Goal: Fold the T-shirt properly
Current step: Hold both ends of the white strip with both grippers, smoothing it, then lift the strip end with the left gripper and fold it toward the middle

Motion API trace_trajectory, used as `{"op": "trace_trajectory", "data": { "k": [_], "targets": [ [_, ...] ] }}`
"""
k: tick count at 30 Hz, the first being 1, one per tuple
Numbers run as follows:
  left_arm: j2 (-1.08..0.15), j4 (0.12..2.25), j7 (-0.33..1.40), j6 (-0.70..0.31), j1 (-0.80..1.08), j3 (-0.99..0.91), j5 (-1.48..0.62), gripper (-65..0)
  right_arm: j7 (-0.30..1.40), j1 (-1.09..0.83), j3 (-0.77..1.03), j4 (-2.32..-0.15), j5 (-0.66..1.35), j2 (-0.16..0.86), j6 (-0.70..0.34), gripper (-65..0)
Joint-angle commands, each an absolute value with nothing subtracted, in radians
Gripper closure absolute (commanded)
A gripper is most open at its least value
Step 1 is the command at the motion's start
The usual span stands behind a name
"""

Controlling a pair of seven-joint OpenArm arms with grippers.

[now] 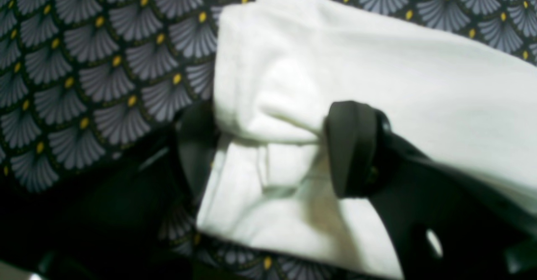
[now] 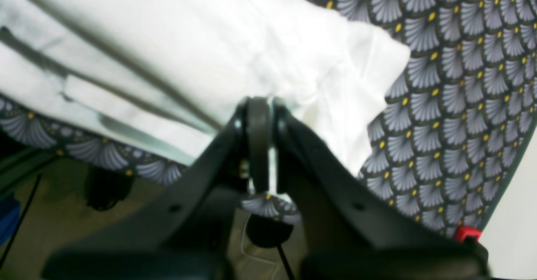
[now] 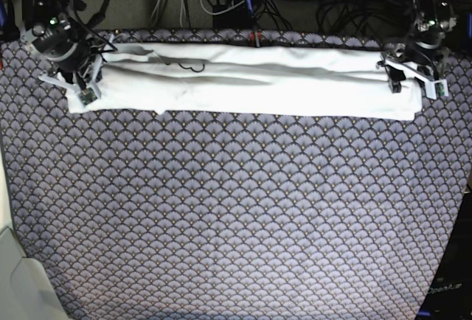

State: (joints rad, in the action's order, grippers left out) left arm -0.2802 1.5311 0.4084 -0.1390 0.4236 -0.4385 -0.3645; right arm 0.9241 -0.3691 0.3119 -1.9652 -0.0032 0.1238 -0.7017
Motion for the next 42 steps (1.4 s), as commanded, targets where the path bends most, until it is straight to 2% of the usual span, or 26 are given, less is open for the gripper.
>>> {"op": "trace_trajectory", "data": {
  "k": [1,12,19,28,29,31,36,37,39,42],
  "targets": [
    [-0.292,1.549,0.390,-0.137,0.424,-0.447,-0.369,-41.8,0.914,-0.367,0.314,-1.979,0.001,0.133,-0.698,0.0],
    [-0.291,1.544,0.390,-0.131,0.417,-0.447,-0.367,-41.8,0.914,-0.366,0.314,-1.959,0.001,0.133,-0.698,0.0],
    [-0.288,1.432,0.390,-0.131,0.381,-0.446,-0.367,-41.8,0.914,-0.366,0.314,-1.959,0.001,0.133,-0.698,0.0],
    [-0.286,1.415,0.390,-0.139,0.381,-0.443,-0.375,-41.3,0.914,-0.366,0.314,-1.959,0.001,0.133,-0.698,0.0],
    [-0.286,1.408,0.390,-0.139,0.381,-0.441,-0.375,-39.9,0.914,-0.366,0.314,-1.959,0.001,0.133,-0.698,0.0],
    [-0.286,1.395,0.390,-0.140,0.381,-0.441,-0.377,-32.8,0.914,-0.366,0.314,-1.959,0.001,0.133,-0.698,0.0],
    [-0.286,1.395,0.390,-0.140,0.380,-0.441,-0.377,-1.7,0.914,-0.366,0.314,-1.959,0.001,0.133,-0.698,0.0],
    [-0.286,1.400,0.390,-0.140,0.380,-0.441,-0.377,0.0,0.914,-0.366,0.314,-1.959,0.001,0.133,-0.698,0.0],
    [-0.286,1.411,0.390,-0.140,0.380,-0.441,-0.377,-2.3,0.914,-0.366,0.314,-1.959,0.001,0.133,-0.698,0.0],
    [-0.285,1.469,0.390,-0.140,0.381,-0.441,-0.377,-0.2,0.914,-0.366,0.314,-1.959,0.001,0.133,-0.698,0.0]
  ]
}}
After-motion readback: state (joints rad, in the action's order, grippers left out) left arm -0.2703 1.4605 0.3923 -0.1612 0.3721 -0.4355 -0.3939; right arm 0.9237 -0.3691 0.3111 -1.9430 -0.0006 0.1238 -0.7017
